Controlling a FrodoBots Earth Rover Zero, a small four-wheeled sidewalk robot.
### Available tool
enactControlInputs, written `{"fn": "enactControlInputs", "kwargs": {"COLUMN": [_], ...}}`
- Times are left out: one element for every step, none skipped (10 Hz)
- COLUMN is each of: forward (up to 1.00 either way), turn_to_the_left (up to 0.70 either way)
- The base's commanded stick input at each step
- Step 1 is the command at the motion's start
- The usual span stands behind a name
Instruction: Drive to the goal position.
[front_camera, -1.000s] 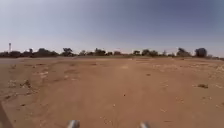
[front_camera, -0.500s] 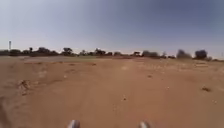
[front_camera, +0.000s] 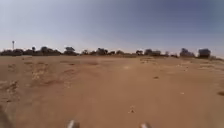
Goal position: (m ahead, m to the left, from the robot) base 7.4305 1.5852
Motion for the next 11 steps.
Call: {"fn": "enactControlInputs", "kwargs": {"forward": [0.70, 0.70, 0.70, 0.70, 0.70, 0.70, 0.70, 0.70, 0.70, 0.70, 0.70], "turn_to_the_left": [0.00, 0.00, 0.00, 0.00, 0.00, 0.00, 0.00, 0.00, 0.00, 0.00, 0.00]}}
